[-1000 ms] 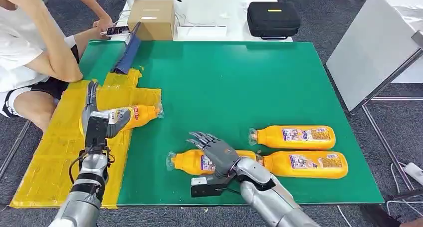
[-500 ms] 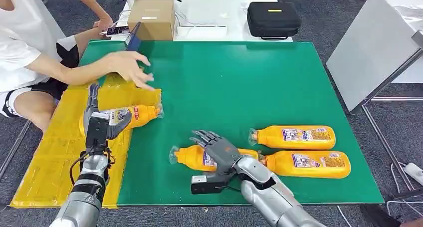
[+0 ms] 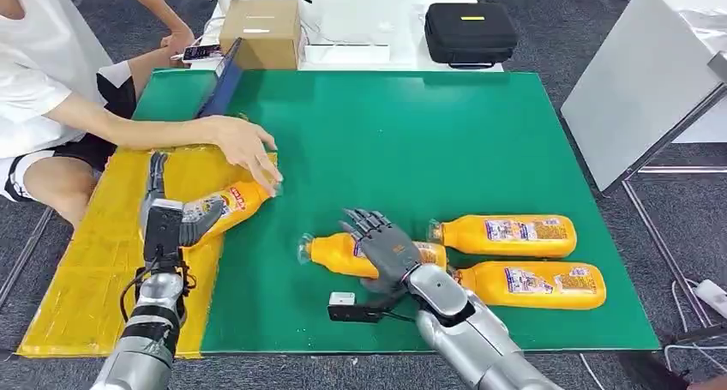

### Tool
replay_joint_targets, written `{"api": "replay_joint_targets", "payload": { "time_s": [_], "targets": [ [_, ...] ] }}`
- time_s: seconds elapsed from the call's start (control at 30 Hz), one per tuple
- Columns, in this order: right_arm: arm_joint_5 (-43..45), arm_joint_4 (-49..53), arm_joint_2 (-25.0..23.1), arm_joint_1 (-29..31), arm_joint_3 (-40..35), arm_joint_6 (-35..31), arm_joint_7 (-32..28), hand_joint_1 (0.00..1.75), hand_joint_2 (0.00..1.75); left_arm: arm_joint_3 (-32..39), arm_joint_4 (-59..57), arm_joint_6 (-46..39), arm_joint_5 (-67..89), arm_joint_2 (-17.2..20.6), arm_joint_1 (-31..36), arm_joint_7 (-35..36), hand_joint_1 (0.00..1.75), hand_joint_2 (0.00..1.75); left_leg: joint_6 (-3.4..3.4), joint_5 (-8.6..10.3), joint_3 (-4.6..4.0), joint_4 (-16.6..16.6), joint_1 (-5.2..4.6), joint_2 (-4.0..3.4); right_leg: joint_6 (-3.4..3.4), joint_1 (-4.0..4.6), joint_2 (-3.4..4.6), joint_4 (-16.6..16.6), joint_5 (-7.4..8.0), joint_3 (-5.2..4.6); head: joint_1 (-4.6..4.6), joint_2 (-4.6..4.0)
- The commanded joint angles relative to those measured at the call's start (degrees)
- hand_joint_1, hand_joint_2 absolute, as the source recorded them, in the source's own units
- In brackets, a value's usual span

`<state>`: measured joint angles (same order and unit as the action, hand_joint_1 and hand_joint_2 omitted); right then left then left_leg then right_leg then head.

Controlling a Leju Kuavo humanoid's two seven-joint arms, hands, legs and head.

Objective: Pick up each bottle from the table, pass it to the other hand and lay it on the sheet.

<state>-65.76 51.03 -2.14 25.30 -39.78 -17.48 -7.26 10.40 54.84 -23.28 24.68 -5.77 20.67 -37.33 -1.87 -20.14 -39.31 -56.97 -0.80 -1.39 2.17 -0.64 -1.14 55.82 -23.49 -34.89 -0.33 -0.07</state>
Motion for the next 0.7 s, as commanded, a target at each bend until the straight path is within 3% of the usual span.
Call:
{"api": "replay_joint_targets", "payload": {
  "time_s": [0.03, 0.23, 0.7],
  "targets": [
    [-2.9, -0.28, -0.22, 0.95, 2.19, -0.11, 2.81, 0.0, 1.75, 2.37, 0.09, 0.39, 0.11, -0.95, 0.41, 0.53, 0.0, 1.75, 0.17, -0.22, 0.39, -0.08, 0.07, 0.12, -0.08, 0.02, 0.08, 0.03, -0.18, 0.41, 0.0, 0.0],
    [-5.05, -3.82, -0.47, 2.45, 1.97, 2.07, 5.62, 0.0, 1.75, 2.43, 0.33, 0.6, 0.08, -1.15, 0.07, 0.86, 0.0, 1.75, 0.14, -0.14, 0.3, -0.03, 0.05, 0.09, -0.07, 0.01, 0.07, -0.01, -0.11, 0.32, 0.0, 0.0],
    [-5.05, -8.62, -0.48, 3.9, 1.43, 4.3, 5.69, 0.0, 1.75, 2.32, -0.49, 0.77, 0.0, -1.36, 0.3, 0.96, 0.0, 1.75, 0.14, -0.16, 0.32, -0.04, 0.06, 0.11, -0.07, 0.01, 0.06, -0.01, -0.12, 0.35, 0.0, 0.0]
  ]
}}
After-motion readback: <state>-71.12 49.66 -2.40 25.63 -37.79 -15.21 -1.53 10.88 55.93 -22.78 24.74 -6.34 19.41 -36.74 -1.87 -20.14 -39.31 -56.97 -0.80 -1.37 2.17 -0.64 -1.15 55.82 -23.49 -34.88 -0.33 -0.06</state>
